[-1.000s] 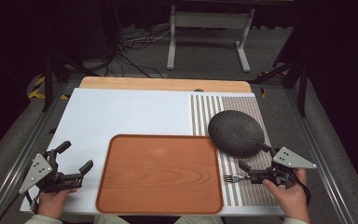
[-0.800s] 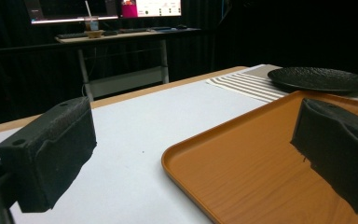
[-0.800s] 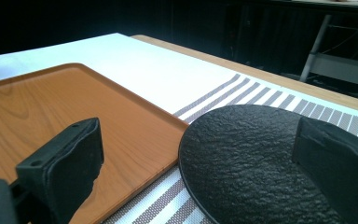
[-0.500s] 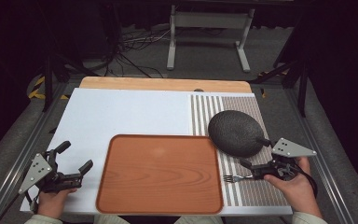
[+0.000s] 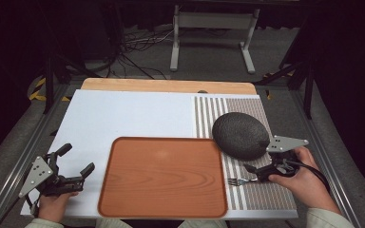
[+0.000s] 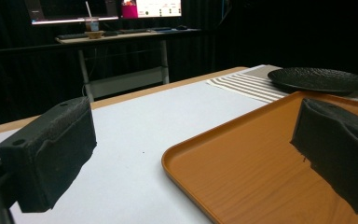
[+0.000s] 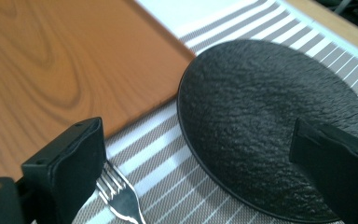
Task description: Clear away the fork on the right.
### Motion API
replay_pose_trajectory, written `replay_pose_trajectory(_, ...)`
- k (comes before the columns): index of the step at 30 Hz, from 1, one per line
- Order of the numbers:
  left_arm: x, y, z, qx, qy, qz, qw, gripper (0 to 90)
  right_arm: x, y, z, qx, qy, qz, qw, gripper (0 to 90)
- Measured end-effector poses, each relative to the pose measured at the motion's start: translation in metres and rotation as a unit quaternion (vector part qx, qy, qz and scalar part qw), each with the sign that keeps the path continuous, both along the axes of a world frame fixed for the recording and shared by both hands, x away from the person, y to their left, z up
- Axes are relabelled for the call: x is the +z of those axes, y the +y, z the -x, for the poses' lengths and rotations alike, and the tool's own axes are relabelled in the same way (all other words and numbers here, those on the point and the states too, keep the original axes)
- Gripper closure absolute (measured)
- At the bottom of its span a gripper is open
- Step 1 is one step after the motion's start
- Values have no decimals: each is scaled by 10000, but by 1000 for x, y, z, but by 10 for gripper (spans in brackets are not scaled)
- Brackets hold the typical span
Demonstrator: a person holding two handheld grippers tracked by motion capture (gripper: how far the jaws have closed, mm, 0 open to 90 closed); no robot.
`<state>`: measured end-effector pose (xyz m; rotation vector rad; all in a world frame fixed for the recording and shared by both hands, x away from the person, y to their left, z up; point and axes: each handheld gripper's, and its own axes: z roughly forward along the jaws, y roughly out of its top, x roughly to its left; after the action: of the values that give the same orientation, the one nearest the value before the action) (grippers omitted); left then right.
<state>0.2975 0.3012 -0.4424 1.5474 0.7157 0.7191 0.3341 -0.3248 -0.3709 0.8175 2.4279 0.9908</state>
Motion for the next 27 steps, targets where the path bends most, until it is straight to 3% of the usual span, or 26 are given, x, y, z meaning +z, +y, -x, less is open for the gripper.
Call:
replay_pose_trajectory(9,0,0,0,-5,-6,8,10000,5,0,10,-7,314,413,410,9978,65)
replay_pose_trajectory(19,0,0,0,-9,-10,1,10000,5,-1,16,-12,502,804,989,9906,64)
replay_pose_trajectory(27,0,0,0,-20,-9,-4,10000,5,0,20,-14,623,973,1248,9854,65)
